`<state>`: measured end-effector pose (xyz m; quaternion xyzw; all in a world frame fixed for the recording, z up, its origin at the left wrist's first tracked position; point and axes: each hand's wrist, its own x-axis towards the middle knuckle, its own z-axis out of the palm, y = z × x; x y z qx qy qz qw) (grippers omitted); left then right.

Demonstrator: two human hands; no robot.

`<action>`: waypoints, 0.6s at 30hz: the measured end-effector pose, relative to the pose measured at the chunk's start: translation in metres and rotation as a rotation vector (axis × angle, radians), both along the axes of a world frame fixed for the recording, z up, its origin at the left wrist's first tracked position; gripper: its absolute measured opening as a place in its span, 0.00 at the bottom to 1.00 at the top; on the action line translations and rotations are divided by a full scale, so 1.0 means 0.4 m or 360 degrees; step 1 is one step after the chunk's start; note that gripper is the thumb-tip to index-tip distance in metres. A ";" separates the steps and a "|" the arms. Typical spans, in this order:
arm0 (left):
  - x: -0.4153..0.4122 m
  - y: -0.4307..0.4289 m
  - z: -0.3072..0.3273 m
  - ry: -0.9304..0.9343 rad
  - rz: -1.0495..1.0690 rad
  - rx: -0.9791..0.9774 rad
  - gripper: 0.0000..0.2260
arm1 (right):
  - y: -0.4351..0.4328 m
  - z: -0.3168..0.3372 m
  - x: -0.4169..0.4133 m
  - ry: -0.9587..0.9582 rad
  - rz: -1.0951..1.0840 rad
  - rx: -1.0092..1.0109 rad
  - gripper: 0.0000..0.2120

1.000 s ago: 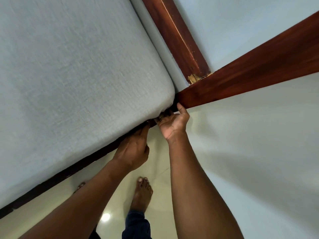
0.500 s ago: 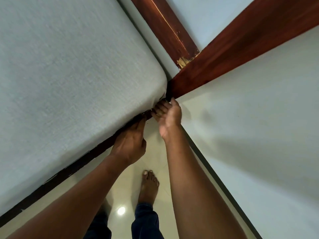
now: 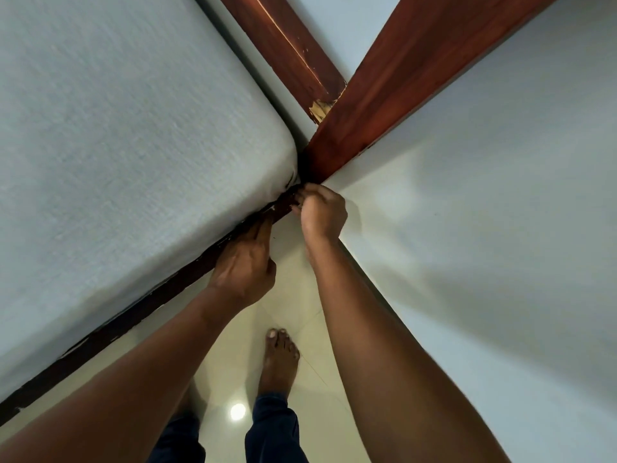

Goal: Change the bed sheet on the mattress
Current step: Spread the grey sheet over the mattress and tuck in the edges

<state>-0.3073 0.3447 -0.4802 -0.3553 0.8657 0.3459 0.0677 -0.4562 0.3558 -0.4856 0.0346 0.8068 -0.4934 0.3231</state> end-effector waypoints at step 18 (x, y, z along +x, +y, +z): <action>0.049 -0.030 -0.033 0.0112 -0.0061 -0.0090 0.33 | -0.102 0.065 -0.049 -0.1021 0.0410 -0.0368 0.41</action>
